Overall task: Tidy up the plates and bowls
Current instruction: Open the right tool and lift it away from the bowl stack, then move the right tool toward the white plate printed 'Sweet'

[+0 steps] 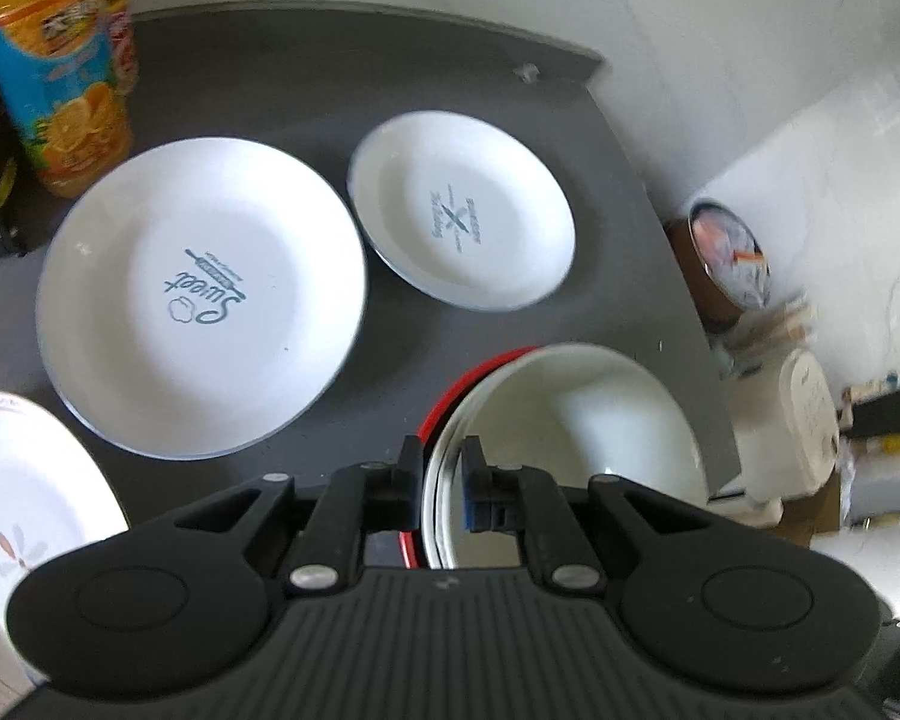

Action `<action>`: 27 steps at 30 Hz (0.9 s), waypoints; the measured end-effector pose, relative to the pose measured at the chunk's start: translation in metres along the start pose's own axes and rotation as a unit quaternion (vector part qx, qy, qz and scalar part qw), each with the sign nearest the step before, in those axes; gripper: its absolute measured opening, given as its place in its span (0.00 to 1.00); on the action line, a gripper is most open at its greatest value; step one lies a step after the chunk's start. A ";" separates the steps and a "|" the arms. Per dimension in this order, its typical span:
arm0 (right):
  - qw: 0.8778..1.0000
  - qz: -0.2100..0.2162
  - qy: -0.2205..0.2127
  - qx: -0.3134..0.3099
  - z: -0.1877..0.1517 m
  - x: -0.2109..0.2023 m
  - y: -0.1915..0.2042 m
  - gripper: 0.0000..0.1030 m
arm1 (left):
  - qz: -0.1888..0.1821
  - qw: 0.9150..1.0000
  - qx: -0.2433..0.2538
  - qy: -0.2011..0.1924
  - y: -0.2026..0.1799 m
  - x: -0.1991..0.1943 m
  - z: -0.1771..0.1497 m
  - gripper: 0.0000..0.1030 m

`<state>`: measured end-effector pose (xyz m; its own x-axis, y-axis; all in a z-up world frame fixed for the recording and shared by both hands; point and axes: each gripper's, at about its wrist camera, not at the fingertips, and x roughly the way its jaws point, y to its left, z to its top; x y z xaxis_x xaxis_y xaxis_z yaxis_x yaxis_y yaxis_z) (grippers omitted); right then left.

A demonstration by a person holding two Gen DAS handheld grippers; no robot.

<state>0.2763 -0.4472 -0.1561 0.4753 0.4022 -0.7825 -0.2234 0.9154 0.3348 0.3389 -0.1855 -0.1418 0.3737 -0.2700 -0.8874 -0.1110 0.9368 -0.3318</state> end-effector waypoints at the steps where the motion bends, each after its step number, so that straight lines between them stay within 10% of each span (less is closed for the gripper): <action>1: 1.000 0.005 0.004 0.003 0.003 -0.002 -0.003 0.18 | 0.005 1.000 -0.008 -0.007 0.001 -0.003 0.000 0.10; 12: 0.996 0.076 -0.018 -0.047 0.053 -0.011 -0.011 0.29 | 0.076 0.991 -0.085 -0.069 0.018 -0.040 -0.003 0.45; 27: 0.993 0.112 -0.016 -0.042 0.085 0.010 0.039 0.42 | 0.128 0.974 -0.156 -0.103 0.078 -0.065 0.001 0.52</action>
<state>0.3451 -0.4055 -0.1061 0.4330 0.5970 -0.6753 -0.3955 0.7991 0.4528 0.3074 -0.0949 -0.1096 0.4705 0.0438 -0.8813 -0.4868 0.8459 -0.2179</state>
